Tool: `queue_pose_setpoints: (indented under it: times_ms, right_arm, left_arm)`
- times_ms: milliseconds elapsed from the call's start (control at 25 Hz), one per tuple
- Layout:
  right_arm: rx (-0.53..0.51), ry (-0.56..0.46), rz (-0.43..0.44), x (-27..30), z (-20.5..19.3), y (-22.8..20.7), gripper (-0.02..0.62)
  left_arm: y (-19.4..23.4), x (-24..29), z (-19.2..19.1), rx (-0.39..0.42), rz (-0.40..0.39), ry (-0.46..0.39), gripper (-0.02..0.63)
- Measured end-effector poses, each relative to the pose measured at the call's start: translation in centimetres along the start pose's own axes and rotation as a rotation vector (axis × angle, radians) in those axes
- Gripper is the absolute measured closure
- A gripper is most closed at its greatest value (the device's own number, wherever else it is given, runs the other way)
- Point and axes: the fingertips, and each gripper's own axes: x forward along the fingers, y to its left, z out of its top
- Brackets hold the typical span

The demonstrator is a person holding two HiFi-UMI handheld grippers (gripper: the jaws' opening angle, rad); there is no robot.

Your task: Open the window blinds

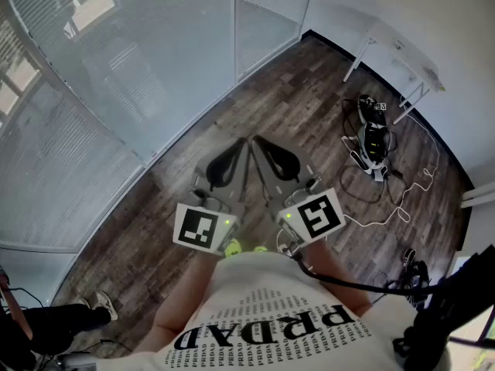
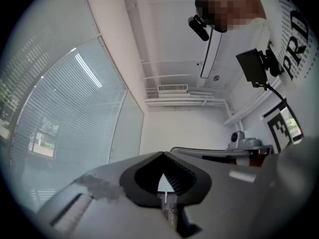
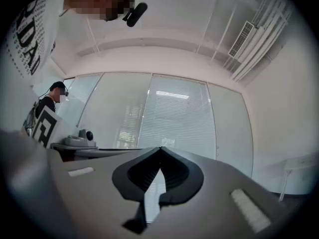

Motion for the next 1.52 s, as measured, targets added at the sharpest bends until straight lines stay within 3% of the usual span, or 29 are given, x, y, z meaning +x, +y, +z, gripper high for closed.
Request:
queue_pose_setpoints:
  times_ms: [480, 1120, 1520]
  right_arm:
    - [0.036, -0.034, -0.014, 2.3, 0.1, 0.5, 0.589]
    - [-0.040, 0.016, -0.032, 5.2, -1.3, 2.4, 0.589]
    - [-0.034, 0.024, -0.052, 6.1, -1.6, 0.3, 0.589]
  left_arm:
    - [2.4, 0.0, 0.3, 0.018, -0.002, 0.001, 0.615]
    - [5.1, -1.3, -0.3, 0.077, 0.008, 0.049, 0.615]
    - [5.8, 0.9, -0.8, 0.065, -0.006, 0.048, 0.615]
